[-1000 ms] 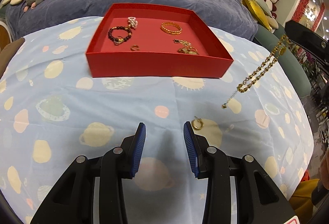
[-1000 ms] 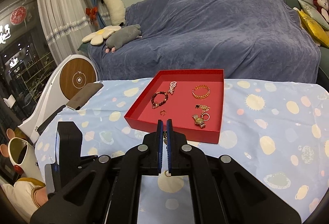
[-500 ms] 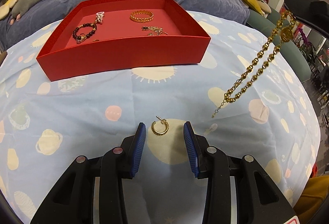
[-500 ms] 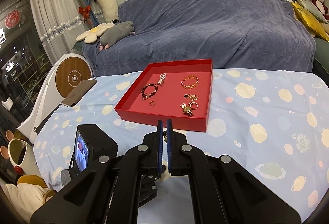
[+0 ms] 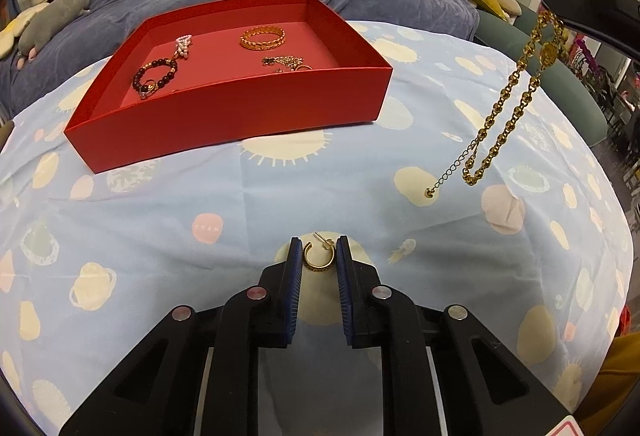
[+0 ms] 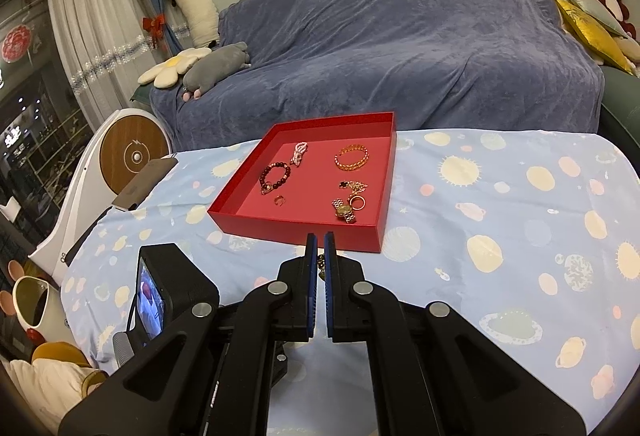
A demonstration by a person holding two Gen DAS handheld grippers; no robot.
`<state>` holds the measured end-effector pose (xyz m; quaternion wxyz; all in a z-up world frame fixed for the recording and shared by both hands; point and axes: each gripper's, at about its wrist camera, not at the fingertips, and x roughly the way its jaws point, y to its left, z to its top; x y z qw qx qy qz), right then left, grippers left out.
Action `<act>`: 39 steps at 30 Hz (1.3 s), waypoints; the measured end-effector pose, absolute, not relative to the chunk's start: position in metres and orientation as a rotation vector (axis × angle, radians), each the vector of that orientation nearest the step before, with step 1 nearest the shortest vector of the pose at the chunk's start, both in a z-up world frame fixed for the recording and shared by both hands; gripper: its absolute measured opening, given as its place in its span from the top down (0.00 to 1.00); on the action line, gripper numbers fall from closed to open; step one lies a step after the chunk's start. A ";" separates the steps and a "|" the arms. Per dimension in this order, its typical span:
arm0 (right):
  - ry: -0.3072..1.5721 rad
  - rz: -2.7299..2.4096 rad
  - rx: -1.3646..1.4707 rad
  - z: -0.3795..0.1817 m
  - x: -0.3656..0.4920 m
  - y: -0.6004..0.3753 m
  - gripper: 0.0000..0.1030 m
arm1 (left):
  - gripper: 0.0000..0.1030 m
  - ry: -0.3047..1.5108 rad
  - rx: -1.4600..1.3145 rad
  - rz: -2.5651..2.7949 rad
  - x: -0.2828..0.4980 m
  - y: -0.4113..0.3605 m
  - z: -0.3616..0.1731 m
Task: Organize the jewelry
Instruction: 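Grasp the second gold hoop earring with left tool while right tool holds the chain, then carry the earring and coin chain into the red box and open both tools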
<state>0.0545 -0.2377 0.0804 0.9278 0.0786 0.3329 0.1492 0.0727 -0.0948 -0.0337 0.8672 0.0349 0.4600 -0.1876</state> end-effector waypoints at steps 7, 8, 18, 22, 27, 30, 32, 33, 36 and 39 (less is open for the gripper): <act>0.649 0.294 0.175 0.093 0.062 -0.238 0.98 | 0.86 0.928 0.030 -0.380 0.075 -0.080 -0.014; 0.644 0.292 0.177 0.095 0.064 -0.238 0.98 | 0.86 0.924 0.025 -0.377 0.075 -0.078 -0.012; 0.612 0.298 0.211 0.109 0.086 -0.223 0.98 | 0.86 0.901 -0.013 -0.340 0.081 -0.057 0.002; 0.615 0.307 0.226 0.109 0.095 -0.214 0.98 | 0.86 0.894 -0.025 -0.327 0.082 -0.050 0.006; 0.617 0.314 0.229 0.108 0.104 -0.205 0.98 | 0.86 0.888 -0.036 -0.313 0.082 -0.040 0.009; 0.623 0.312 0.232 0.106 0.109 -0.203 0.98 | 0.86 0.887 -0.043 -0.304 0.084 -0.033 0.011; 0.628 0.310 0.233 0.104 0.114 -0.201 0.98 | 0.86 0.882 -0.048 -0.298 0.086 -0.028 0.014; 0.631 0.307 0.233 0.103 0.116 -0.200 0.98 | 0.86 0.878 -0.050 -0.294 0.088 -0.025 0.017; 0.633 0.300 0.231 0.104 0.127 -0.198 0.98 | 0.86 0.856 -0.061 -0.284 0.098 -0.017 0.031; 0.629 0.288 0.235 0.107 0.147 -0.198 0.98 | 0.86 0.817 -0.059 -0.278 0.116 -0.011 0.051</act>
